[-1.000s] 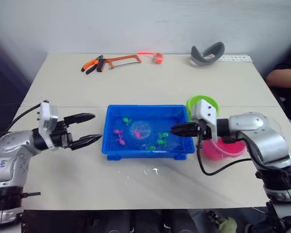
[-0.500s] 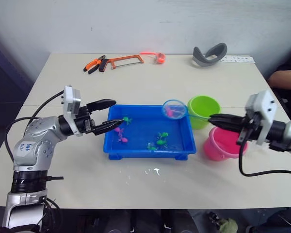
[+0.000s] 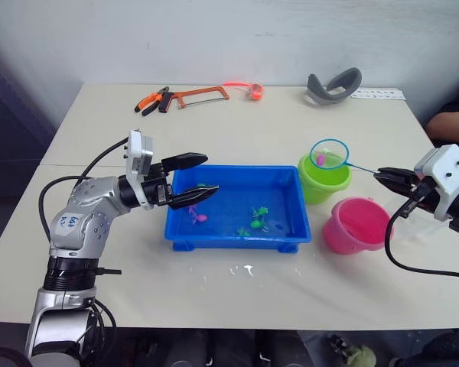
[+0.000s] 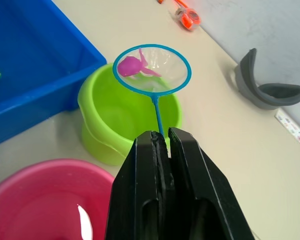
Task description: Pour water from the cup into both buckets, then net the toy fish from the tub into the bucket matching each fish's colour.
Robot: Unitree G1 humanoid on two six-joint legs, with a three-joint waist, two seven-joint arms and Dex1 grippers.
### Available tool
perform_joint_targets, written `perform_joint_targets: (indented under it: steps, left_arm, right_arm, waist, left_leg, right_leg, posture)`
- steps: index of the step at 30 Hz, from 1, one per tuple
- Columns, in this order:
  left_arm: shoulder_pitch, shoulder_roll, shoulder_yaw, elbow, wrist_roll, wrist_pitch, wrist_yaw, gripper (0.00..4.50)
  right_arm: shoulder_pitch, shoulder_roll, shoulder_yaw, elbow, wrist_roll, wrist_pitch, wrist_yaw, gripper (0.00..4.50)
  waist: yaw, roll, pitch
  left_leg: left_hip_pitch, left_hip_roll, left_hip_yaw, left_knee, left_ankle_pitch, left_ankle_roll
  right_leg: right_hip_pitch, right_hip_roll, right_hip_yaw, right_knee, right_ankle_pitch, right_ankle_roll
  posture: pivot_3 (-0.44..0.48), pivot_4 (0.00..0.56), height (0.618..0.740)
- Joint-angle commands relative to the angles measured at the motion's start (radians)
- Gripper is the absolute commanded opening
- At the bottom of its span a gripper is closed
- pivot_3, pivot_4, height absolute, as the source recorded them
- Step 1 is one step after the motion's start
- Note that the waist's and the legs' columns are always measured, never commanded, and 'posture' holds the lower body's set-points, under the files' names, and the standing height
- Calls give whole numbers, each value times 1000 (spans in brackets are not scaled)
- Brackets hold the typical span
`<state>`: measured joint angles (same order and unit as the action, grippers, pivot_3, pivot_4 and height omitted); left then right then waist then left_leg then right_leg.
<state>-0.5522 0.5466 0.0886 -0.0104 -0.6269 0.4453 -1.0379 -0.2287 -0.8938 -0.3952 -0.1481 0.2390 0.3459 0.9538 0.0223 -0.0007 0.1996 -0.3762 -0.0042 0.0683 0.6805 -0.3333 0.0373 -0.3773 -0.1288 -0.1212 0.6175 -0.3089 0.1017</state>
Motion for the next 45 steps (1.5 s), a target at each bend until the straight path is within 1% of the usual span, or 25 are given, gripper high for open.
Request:
perform_joint_targets:
  steps: [1,5,9,11,13,15,17,21,23,26,29,34,37,42,45]
  left_arm:
    - [-4,0,10,-5,8,-28,-11,4479]
    - [2,3,10,-1,11,-34,-14,4479]
    - [5,4,9,5,13,-39,-22,4479]
    - [3,4,4,13,14,-44,-31,4479]
    - [-2,3,-2,23,17,-50,-45,4479]
    - [-12,-3,-12,34,20,-58,-61,4479]
    - [-19,-9,-22,43,22,-65,-76,4479]
    - [-41,-28,-51,70,29,-75,-113,4479]
    - [-52,-40,-63,85,33,-78,-128,4479]
    - [-65,-55,-84,104,43,-87,-154,4479]
    - [-79,-69,-97,121,52,-94,-174,4479]
    - [-108,-89,-112,157,62,-103,-195,4479]
    - [-117,-97,-114,171,71,-106,-205,4479]
    - [-124,-106,-110,184,81,-109,-212,4479]
    - [-122,-108,-108,183,81,-105,-213,4479]
  right_arm:
    - [10,5,-16,17,-14,-87,-36,0]
    - [17,27,-54,-18,66,-27,-36,0]
    - [73,23,-111,-71,140,28,-10,0]
    - [115,16,-164,-109,179,60,-4,0]
    - [179,10,-234,-150,204,77,15,0]
    - [267,16,-331,-198,212,89,41,0]
    - [332,24,-392,-235,219,95,50,0]
    - [528,79,-550,-341,237,84,98,0]
    - [599,111,-595,-366,223,54,90,0]
    - [679,156,-613,-394,194,-8,81,0]
    - [727,191,-604,-394,125,-120,59,0]
    - [780,229,-577,-331,-16,-332,11,0]
    - [791,239,-559,-271,-104,-522,-21,0]
    - [808,226,-540,-191,-209,-762,-71,0]
    - [809,198,-543,-124,-354,-990,-144,0]
  waist:
    - [0,0,0]
    - [1,0,0]
    - [2,0,0]
    - [4,0,0]
    - [5,0,0]
    - [6,0,0]
    - [13,0,0]
    - [13,0,0]
    - [19,0,0]
    - [15,0,0]
    - [13,0,0]
    - [6,0,0]
    - [5,0,0]
    - [4,0,0]
    - [4,0,0]
  left_leg:
    - [0,0,0,0,0,0]
    - [0,0,0,0,0,0]
    - [0,0,-1,0,0,0]
    - [0,0,-1,0,0,0]
    - [0,0,-1,0,0,0]
    - [0,0,-2,0,0,0]
    - [0,0,-3,0,0,0]
    - [1,0,-3,0,1,1]
    - [1,0,-2,-1,1,0]
    - [1,-1,-1,0,1,1]
    - [2,-1,0,-1,1,1]
    - [3,-1,0,-2,1,0]
    - [3,-1,0,-2,1,0]
    - [4,-1,1,-2,1,0]
    - [4,-1,1,-2,1,0]
  right_leg:
    - [0,0,0,0,0,0]
    - [0,0,0,0,0,0]
    - [0,0,0,0,0,0]
    - [1,0,-1,0,0,0]
    - [1,0,-1,0,0,0]
    - [1,0,-1,0,0,0]
    - [2,0,-2,-1,0,0]
    - [3,0,-1,-2,0,1]
    - [3,0,-1,-2,0,1]
    - [3,2,1,-2,1,2]
    - [3,1,2,-5,1,2]
    - [2,1,3,-4,1,2]
    - [2,4,3,-4,1,2]
    - [3,4,4,-5,1,2]
    - [3,4,5,-5,1,2]
  posture:
    - [0,150,740]
    - [0,150,740]
    - [0,150,740]
    - [0,150,740]
    - [0,150,740]
    - [0,150,740]
    - [0,150,740]
    - [0,150,740]
    - [0,150,740]
    - [0,150,740]
    - [0,150,740]
    - [0,150,740]
    - [0,150,740]
    - [0,150,740]
    - [0,150,740]
